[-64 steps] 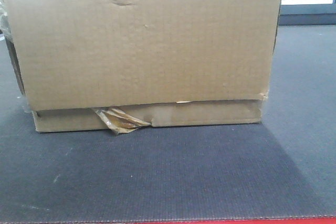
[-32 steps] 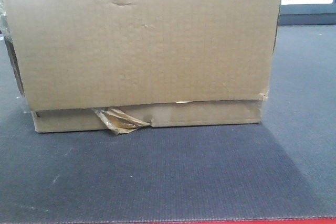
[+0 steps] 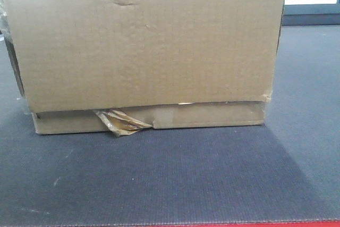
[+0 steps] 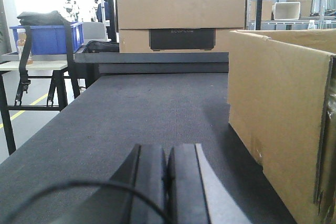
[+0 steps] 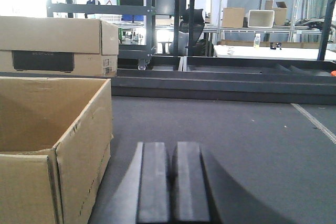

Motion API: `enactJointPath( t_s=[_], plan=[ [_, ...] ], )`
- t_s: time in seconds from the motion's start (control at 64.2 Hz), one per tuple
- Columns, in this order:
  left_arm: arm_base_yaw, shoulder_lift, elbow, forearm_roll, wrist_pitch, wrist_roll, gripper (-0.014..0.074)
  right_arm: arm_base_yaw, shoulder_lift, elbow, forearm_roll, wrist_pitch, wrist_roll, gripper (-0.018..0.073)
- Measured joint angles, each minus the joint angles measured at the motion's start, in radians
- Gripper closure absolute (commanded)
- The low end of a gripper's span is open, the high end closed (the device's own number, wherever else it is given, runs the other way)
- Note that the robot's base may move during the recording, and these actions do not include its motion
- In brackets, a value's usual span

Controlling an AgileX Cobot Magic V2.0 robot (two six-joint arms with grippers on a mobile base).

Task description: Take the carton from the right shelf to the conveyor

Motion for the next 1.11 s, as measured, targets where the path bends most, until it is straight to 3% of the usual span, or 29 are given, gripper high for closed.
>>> enactJointPath(
  t_s=[0.265,0.53,0.857,1.106],
  plan=[
    [0.0,0.0,0.0,0.0,0.0,0.002,0.0613,-0.046,0.0,0.022,0.026,-0.031,0.0,0.0634],
    [0.0,0.0,0.0,-0.002,0.0,0.002,0.0613,-0.138,-0.023,0.237,0.077,-0.131,0.0,0.0634],
    [0.0,0.0,0.0,-0.002,0.0,0.002,0.0613,-0.14,-0.16,0.453,0.081,-0.244,-0.035,0.0634],
    [0.0,-0.002,0.0,-0.002,0.0,0.002,0.0613,-0.14,-0.166,0.466,0.081,-0.267,-0.04,0.0634]
  ],
)
